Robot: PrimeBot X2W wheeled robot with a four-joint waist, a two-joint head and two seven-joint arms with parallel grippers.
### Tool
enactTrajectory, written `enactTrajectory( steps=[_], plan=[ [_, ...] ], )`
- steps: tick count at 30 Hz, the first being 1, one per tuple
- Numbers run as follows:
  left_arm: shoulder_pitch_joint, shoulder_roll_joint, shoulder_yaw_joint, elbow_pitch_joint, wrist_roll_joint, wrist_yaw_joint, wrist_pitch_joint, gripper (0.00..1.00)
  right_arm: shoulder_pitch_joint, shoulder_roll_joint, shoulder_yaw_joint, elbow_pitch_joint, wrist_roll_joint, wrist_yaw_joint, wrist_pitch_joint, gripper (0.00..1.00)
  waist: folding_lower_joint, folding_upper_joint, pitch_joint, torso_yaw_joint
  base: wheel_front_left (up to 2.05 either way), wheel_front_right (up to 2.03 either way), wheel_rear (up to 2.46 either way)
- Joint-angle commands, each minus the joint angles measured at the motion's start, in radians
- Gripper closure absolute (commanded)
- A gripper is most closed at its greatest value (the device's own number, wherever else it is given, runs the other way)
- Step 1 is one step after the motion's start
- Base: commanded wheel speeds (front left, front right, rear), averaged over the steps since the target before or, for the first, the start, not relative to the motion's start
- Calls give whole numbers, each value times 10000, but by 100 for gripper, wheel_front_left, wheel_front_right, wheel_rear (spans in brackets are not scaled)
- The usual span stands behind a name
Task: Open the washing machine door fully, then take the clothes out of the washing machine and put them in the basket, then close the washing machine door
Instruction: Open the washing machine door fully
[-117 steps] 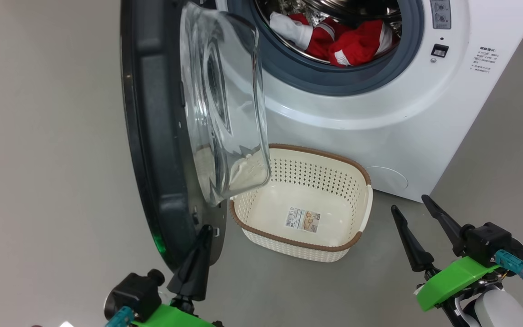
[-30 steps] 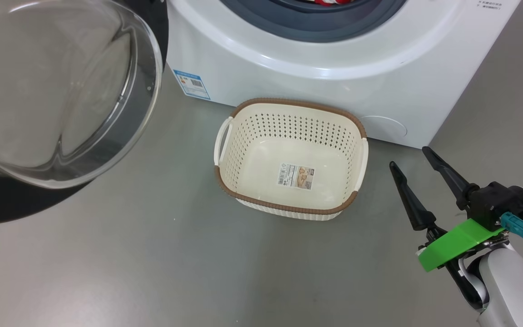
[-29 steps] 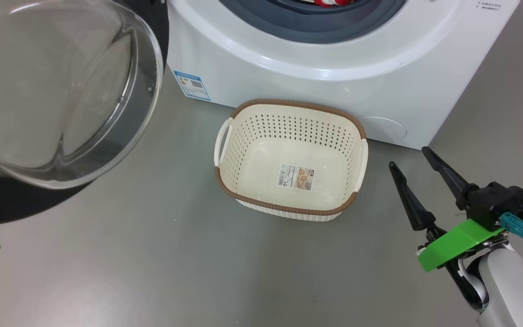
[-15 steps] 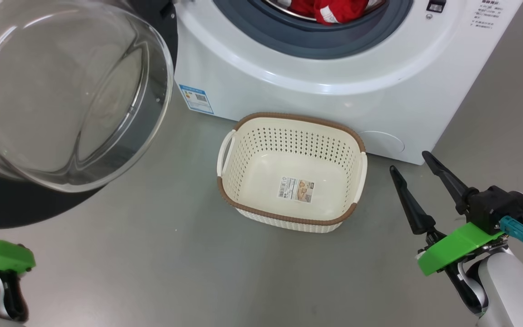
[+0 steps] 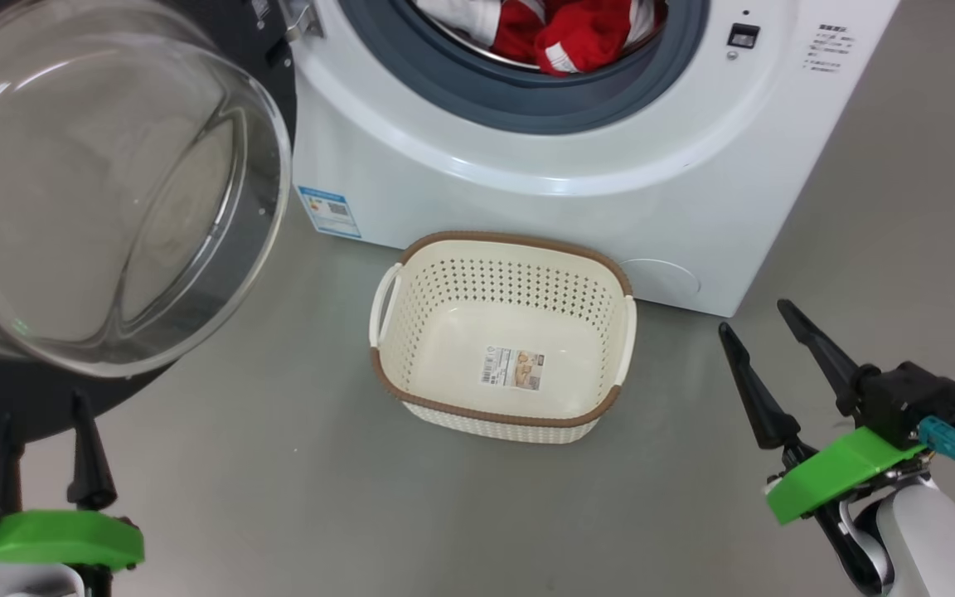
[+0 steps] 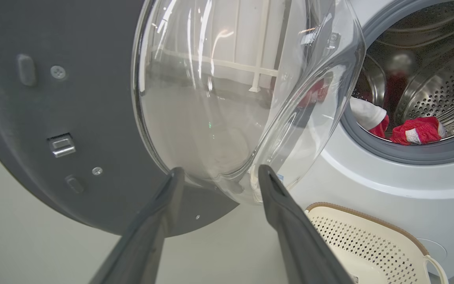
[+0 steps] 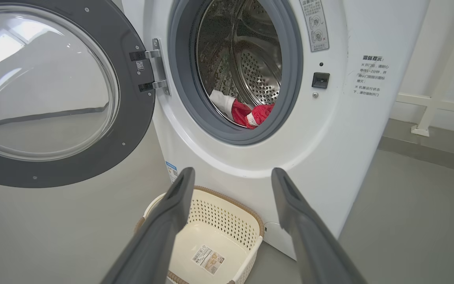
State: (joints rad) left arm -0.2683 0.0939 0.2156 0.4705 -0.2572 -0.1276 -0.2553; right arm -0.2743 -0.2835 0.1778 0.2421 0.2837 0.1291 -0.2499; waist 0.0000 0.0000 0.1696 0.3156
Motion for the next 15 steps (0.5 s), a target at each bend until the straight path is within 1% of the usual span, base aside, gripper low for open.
enactTrajectory(
  steps=[1, 10, 15],
  plan=[
    [43, 377, 237, -321, -111, -30, -65, 0, 212, 0, 134, -236, -4, 16, -118, 0, 0, 0, -101, -138, 0, 0, 0],
    [700, 583, -635, -919, -345, -30, -65, 0, 589, 75, -170, -333, 6, 16, -118, 0, 0, 0, -324, -771, 0, 0, 0],
    [865, 683, -957, -1145, -385, -30, -65, 0, 706, 116, -272, -399, -2, 16, -118, 0, 0, 0, -337, -1201, 0, 0, 0]
  ],
)
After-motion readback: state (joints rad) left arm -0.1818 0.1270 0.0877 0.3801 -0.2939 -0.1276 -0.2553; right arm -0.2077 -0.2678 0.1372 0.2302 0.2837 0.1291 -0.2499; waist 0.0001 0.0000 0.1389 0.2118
